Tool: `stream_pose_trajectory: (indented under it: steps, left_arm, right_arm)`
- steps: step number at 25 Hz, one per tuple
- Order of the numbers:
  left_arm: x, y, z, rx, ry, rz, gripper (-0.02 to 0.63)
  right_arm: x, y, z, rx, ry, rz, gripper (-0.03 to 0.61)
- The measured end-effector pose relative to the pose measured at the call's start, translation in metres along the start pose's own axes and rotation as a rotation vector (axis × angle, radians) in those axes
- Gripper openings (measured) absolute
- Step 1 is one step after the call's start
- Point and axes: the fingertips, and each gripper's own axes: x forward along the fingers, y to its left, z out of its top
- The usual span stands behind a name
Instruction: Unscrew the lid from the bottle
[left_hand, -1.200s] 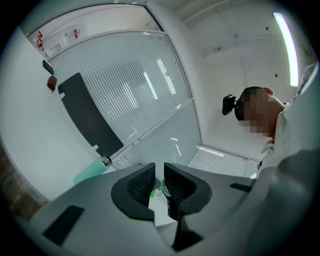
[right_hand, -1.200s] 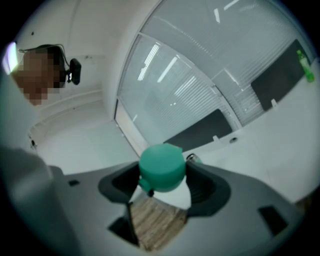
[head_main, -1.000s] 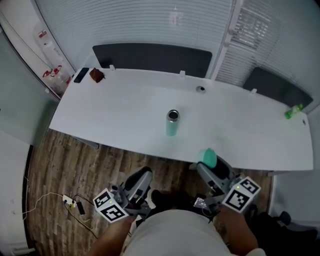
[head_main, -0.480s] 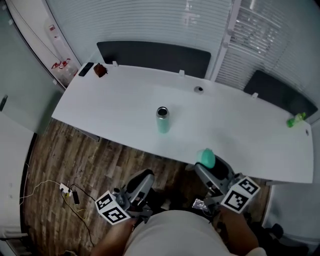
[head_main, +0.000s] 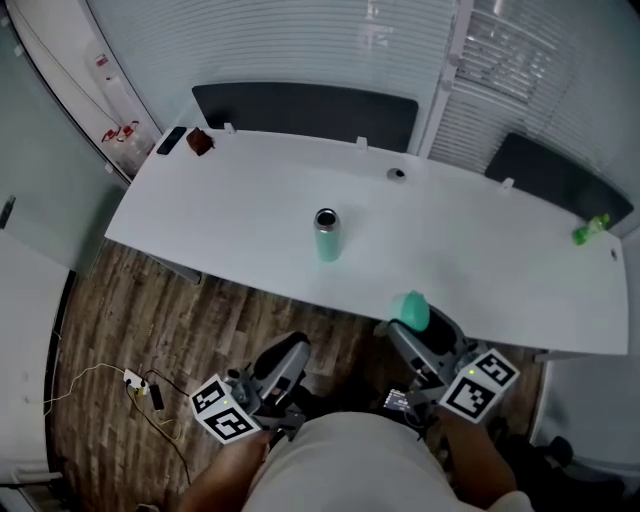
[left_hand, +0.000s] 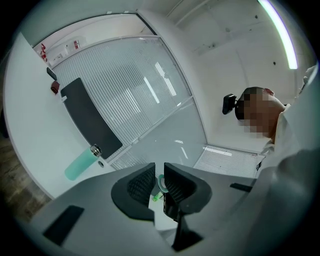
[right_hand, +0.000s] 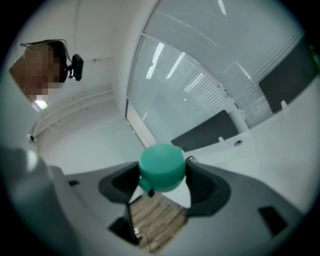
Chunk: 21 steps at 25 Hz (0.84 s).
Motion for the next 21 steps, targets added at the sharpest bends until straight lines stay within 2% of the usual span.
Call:
stream_pose_trajectory:
  steps: [6,10,21]
  left_arm:
    - [-0.02,0.007,0.012,-0.003,0.009,-0.002,0.067]
    - [-0.021,0.009,0.023,-0.001,0.006,-0.016,0.067]
    - [-0.02,0.014,0.018,-0.017,0.023,-0.027,0.067]
  right_arm:
    - [0.013,0.016,-0.008,-0.003,-0.011,-0.011,0.302]
    - [0.019,0.017,0.002,-0.024,-0.025,-0.029,0.302]
    - [0.013,0.004,0.01,-0.038,-0.052,-0.077,0.301]
